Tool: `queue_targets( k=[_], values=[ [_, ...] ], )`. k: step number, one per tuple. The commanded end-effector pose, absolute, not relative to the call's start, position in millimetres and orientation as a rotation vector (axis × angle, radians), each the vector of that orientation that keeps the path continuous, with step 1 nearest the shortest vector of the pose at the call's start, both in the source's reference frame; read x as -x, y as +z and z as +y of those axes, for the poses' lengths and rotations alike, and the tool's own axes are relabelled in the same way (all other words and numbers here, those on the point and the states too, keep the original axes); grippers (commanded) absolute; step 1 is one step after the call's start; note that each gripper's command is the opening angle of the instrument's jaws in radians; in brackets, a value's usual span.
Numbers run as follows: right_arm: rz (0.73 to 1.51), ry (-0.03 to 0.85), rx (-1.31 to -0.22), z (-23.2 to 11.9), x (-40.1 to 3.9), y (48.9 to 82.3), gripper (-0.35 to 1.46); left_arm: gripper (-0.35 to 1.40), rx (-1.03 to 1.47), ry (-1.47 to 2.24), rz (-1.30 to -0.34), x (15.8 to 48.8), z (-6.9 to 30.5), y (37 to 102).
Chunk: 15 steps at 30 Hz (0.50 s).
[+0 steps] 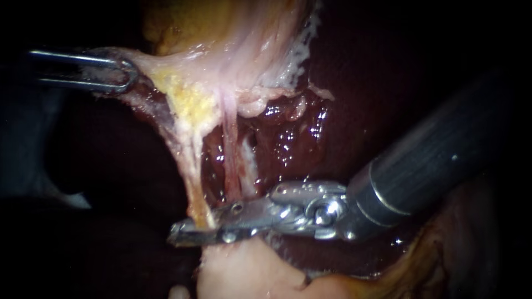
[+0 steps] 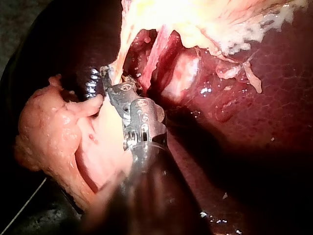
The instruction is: Going back first clip left tube
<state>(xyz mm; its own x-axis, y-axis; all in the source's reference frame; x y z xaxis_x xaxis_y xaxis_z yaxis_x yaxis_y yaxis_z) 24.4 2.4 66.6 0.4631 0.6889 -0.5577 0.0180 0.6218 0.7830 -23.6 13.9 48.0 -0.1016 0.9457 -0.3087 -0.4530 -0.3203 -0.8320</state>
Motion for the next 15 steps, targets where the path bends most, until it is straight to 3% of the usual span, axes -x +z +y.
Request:
queue_targets(
  k=[1, 3, 7, 11, 15],
  values=[
    [1.02, 0.474, -0.817, 2.4, -24.4, 66.5, -0.35, -0.35, 1.049, 1.652, -0.682, 23.6, 13.9, 47.9],
    [1.02, 0.473, -0.82, 2.4, -24.5, 66.4, -0.35, -0.35, 1.049, 1.652, -0.682, 23.6, 13.9, 47.9],
    [1.072, 0.456, -0.811, 2.3, -25.1, 66.3, 0.35, -0.35, 1.049, 1.652, -0.683, 23.5, 13.9, 47.9],
    [1.074, 0.455, -0.798, 2.1, -25.2, 66.7, 0.43, -0.35, 1.049, 1.652, -0.683, 23.5, 13.9, 47.9],
    [1.107, 0.396, -0.687, 2.6, -24.8, 67.5, 0.46, -0.35, 1.049, 1.652, -0.682, 23.5, 13.9, 47.9]
  ],
)
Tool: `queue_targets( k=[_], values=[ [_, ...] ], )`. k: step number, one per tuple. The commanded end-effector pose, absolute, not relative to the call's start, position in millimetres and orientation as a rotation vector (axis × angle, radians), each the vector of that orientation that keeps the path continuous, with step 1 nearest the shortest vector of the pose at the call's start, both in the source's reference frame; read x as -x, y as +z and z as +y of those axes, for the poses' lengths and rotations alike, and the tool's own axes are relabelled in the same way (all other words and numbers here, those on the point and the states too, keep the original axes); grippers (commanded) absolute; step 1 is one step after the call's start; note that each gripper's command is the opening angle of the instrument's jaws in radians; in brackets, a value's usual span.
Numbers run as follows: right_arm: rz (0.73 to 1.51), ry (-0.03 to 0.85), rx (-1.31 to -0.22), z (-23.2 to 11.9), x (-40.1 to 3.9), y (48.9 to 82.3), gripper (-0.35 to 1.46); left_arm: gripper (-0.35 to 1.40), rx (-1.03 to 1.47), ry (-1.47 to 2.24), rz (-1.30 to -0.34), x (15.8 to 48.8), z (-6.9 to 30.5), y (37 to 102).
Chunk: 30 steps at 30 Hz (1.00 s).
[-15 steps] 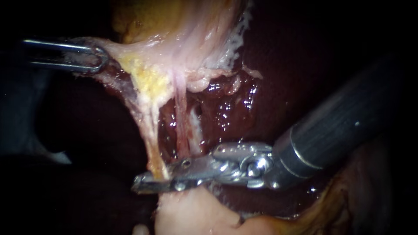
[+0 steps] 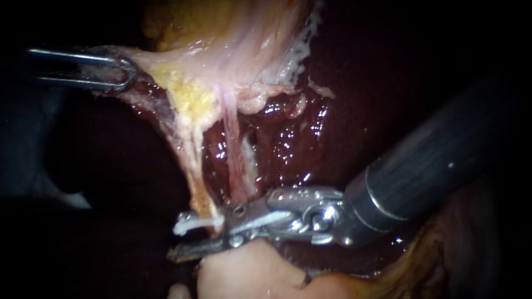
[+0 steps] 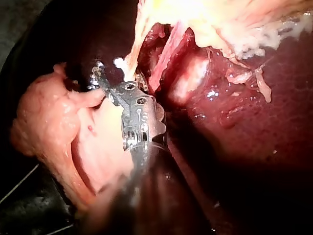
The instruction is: Going back first clip left tube
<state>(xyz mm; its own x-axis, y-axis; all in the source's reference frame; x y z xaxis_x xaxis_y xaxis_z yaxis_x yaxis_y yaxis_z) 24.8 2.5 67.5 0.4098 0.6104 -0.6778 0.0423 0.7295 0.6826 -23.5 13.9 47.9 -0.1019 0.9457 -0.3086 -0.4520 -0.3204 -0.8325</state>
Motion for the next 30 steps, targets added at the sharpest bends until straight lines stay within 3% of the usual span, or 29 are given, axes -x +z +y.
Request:
queue_targets(
  k=[1, 7, 15, 30],
  values=[
    [1.119, 0.383, -0.644, 2.9, -24.5, 67.8, 0.48, -0.35, 1.049, 1.652, -0.682, 23.5, 13.9, 47.9],
    [1.138, 0.328, -0.558, 4.1, -22.6, 68.4, 0.49, -0.35, 1.049, 1.652, -0.682, 23.6, 13.9, 47.9],
    [1.156, 0.272, -0.509, 5.0, -18.9, 66.7, 0.5, -0.35, 1.049, 1.652, -0.682, 23.6, 13.9, 47.9],
    [1.155, 0.216, -0.374, 10.3, -6.0, 60.7, 0.5, -0.35, 1.049, 1.653, -0.683, 23.4, 13.8, 47.9]
  ],
)
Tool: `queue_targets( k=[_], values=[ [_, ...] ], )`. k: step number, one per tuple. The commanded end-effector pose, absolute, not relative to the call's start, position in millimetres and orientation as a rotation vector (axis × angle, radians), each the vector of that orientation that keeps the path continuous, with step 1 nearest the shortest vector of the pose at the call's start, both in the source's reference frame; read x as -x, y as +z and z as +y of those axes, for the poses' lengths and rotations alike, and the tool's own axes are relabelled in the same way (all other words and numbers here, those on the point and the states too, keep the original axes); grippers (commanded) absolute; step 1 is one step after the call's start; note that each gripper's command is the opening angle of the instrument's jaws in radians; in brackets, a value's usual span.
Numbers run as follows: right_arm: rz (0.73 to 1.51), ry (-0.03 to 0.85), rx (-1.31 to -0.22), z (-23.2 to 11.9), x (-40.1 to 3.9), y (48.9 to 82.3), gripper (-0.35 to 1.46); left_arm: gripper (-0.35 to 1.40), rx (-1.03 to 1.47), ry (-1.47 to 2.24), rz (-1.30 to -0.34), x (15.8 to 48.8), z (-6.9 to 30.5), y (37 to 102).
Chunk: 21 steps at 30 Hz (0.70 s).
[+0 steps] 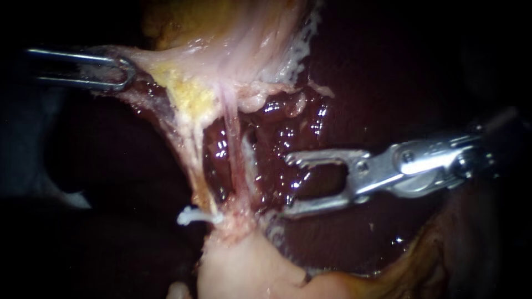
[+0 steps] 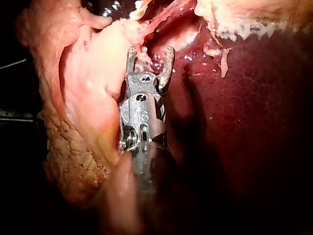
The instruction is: Going back first clip left tube
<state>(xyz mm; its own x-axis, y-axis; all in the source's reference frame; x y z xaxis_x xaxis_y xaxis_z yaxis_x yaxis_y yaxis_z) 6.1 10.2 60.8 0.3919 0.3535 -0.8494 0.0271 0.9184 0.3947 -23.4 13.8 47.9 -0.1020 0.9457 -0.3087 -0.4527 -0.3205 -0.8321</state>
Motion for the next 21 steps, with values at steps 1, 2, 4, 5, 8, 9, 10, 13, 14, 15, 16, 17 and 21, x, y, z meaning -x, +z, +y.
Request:
queue_targets(
  k=[1, 2, 4, 5, 8, 9, 10, 13, 14, 15, 16, 17, 21],
  values=[
    [1.155, 0.215, -0.373, 10.6, -5.6, 60.5, 0.5, -0.35, 1.049, 1.653, -0.683, 23.4, 13.8, 47.9],
    [1.154, 0.214, -0.37, 10.9, -5.3, 60.3, 0.5, -0.35, 1.049, 1.653, -0.683, 23.4, 13.8, 47.9],
    [1.153, 0.214, -0.367, 11.3, -4.8, 60.0, 0.5, -0.35, 1.049, 1.653, -0.683, 23.4, 13.8, 47.9],
    [1.153, 0.214, -0.368, 11.3, -4.6, 59.9, 0.5, -0.35, 1.049, 1.653, -0.683, 23.4, 13.8, 47.9],
    [1.155, 0.212, -0.371, 11.3, -4.5, 59.9, 0.5, -0.35, 1.049, 1.653, -0.682, 23.5, 13.8, 47.9],
    [1.155, 0.211, -0.371, 11.3, -4.5, 59.9, 0.5, -0.35, 1.049, 1.653, -0.682, 23.5, 13.8, 48.0],
    [1.156, 0.21, -0.373, 11.2, -4.5, 60.0, 0.5, -0.35, 1.049, 1.653, -0.68, 23.6, 13.8, 48.1],
    [1.156, 0.21, -0.373, 11.2, -4.5, 60.0, 0.5, -0.35, 1.05, 1.653, -0.671, 24.4, 13.5, 48.7],
    [1.156, 0.209, -0.373, 11.2, -4.5, 60.0, 0.5, -0.35, 1.05, 1.653, -0.668, 24.7, 13.4, 49.0],
    [1.156, 0.209, -0.373, 11.2, -4.5, 60.0, 0.5, -0.35, 1.05, 1.653, -0.665, 25.1, 13.3, 49.3],
    [1.156, 0.209, -0.373, 11.2, -4.5, 60.0, 0.5, -0.35, 1.05, 1.652, -0.658, 25.5, 13.3, 49.6],
    [1.156, 0.209, -0.373, 11.2, -4.5, 60.0, 0.5, -0.35, 1.051, 1.653, -0.661, 26.0, 13.4, 50.0],
    [1.156, 0.209, -0.373, 11.2, -4.4, 60.0, 0.5, -0.35, 1.057, 1.652, -0.661, 27.2, 13.6, 51.2]
  ],
)
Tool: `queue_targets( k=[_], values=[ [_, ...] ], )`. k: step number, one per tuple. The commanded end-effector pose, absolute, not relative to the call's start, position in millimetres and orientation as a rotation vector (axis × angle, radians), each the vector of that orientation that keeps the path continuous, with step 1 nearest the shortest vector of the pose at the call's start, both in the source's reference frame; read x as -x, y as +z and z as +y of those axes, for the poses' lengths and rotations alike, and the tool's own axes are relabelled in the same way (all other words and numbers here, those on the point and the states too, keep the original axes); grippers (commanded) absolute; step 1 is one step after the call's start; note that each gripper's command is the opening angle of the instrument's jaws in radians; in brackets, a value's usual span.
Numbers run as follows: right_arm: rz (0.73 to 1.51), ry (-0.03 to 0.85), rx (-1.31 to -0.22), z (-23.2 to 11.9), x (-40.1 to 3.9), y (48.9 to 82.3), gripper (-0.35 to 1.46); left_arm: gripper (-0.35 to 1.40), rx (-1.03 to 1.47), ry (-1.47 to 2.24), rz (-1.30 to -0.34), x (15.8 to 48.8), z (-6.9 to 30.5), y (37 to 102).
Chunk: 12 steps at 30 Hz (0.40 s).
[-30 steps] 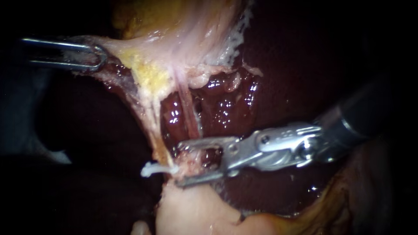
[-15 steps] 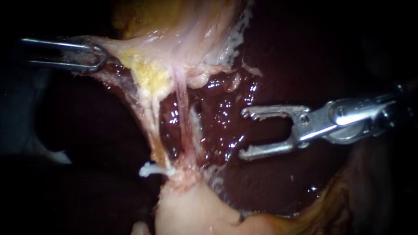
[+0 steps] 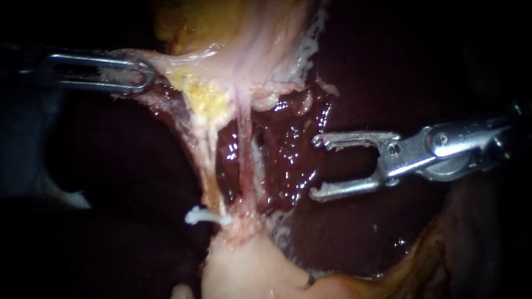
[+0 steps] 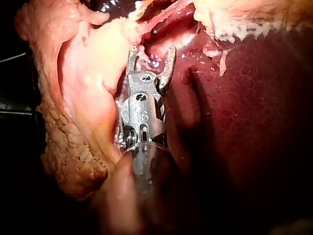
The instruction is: Going back first clip left tube
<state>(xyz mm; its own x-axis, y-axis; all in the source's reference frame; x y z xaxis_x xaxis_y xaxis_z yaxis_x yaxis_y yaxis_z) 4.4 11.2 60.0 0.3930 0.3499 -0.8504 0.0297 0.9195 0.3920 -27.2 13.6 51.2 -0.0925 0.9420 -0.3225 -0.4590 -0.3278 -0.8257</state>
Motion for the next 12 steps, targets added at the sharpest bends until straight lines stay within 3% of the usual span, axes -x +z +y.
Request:
queue_targets(
  k=[1, 12],
  values=[
    [1.156, 0.209, -0.373, 11.2, -4.4, 60.0, 0.5, -0.35, 1.058, 1.653, -0.662, 27.4, 13.6, 51.5],
    [1.156, 0.209, -0.374, 11.2, -4.3, 59.9, 0.5, -0.35, 1.055, 1.66, -0.663, 28.2, 13.6, 52.5]
  ],
)
